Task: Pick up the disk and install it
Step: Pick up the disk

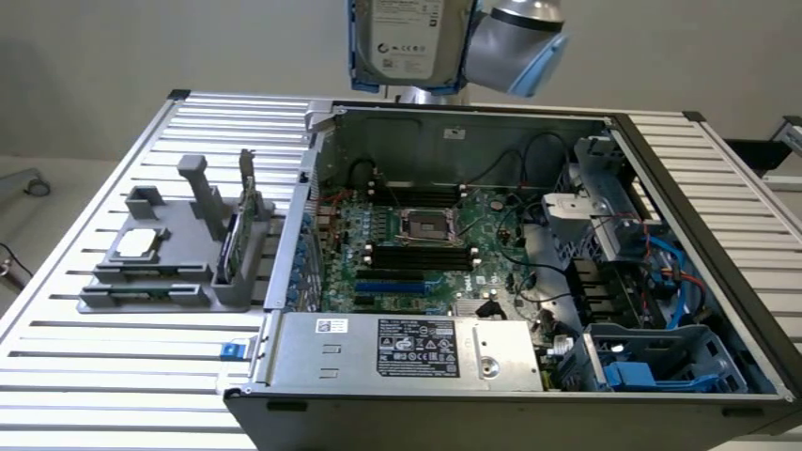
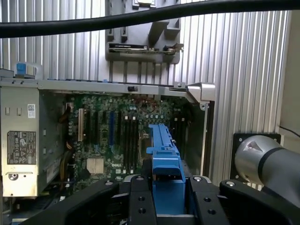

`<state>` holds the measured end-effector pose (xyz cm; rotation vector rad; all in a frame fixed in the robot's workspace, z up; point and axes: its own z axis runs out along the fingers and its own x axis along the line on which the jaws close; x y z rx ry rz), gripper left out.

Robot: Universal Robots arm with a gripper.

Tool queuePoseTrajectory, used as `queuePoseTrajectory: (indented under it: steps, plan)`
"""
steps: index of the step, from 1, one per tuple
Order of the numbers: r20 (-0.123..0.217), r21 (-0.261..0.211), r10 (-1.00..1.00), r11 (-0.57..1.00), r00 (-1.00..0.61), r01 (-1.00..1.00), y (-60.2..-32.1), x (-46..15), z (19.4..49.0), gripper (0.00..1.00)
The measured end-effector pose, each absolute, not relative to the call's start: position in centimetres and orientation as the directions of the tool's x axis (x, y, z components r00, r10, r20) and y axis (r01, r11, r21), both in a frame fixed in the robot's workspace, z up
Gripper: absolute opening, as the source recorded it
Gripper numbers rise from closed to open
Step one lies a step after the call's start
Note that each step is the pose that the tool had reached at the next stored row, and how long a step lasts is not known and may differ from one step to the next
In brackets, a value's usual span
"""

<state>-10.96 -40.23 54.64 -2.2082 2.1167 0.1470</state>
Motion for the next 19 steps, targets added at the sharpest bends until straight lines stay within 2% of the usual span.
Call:
queuePoseTrajectory:
  steps: [19]
  plan:
    - [-0.124, 0.004, -0.991, -0.043, 0.042, -0.999, -45.8, -7.0, 53.3, 0.33]
